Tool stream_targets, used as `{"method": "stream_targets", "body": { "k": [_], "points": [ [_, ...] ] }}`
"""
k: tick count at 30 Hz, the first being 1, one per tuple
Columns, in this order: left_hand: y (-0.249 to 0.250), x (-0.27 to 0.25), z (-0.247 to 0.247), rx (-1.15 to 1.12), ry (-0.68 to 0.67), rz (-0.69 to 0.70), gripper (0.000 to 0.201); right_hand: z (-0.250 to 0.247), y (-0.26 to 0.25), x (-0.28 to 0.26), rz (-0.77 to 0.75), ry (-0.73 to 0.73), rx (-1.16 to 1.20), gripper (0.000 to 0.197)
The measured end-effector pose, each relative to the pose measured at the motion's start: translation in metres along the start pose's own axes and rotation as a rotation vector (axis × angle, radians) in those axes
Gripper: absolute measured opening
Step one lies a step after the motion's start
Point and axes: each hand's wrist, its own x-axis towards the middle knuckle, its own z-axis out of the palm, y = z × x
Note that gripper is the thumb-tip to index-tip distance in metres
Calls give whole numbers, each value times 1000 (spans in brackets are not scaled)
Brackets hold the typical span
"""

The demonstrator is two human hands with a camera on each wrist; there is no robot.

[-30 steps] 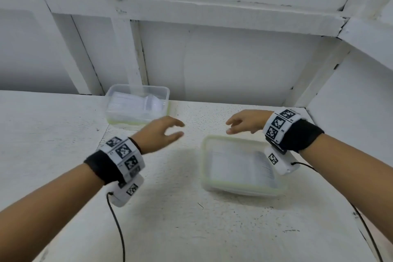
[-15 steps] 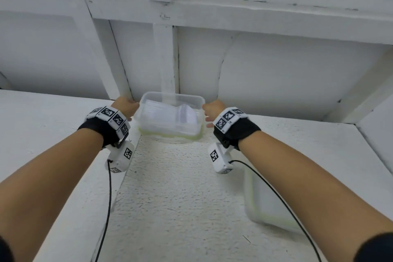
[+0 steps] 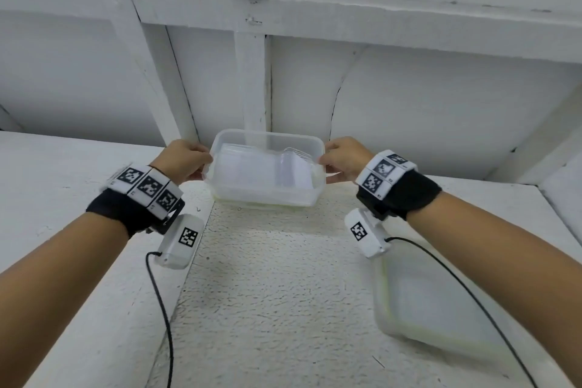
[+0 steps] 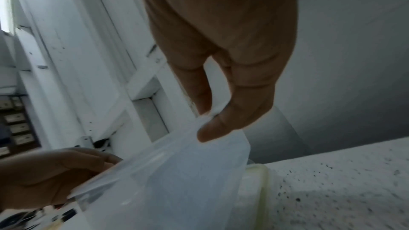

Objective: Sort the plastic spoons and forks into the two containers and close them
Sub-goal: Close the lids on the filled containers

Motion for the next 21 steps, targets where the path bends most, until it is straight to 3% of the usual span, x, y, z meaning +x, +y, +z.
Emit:
{"method": "stream_targets", "body": {
  "k": [4, 10, 14, 19, 21],
  "points": [
    [-4, -43, -7, -59, -90, -24, 16, -13, 9, -44, 30, -125, -20, 24],
    [-41, -87, -11, 96, -237, -125, 6, -4, 44, -81, 164, -237, -103, 3],
    [-61, -105, -8, 135, -300, -181, 6, 3, 65, -84, 212, -291, -192, 31],
    [-66, -109, -10, 187, -363, -224, 3, 7, 66, -83, 248, -324, -259, 32],
    [-58, -100, -15, 329, -424, -232, 14, 5, 59, -76, 244, -315, -352, 32]
  ]
}}
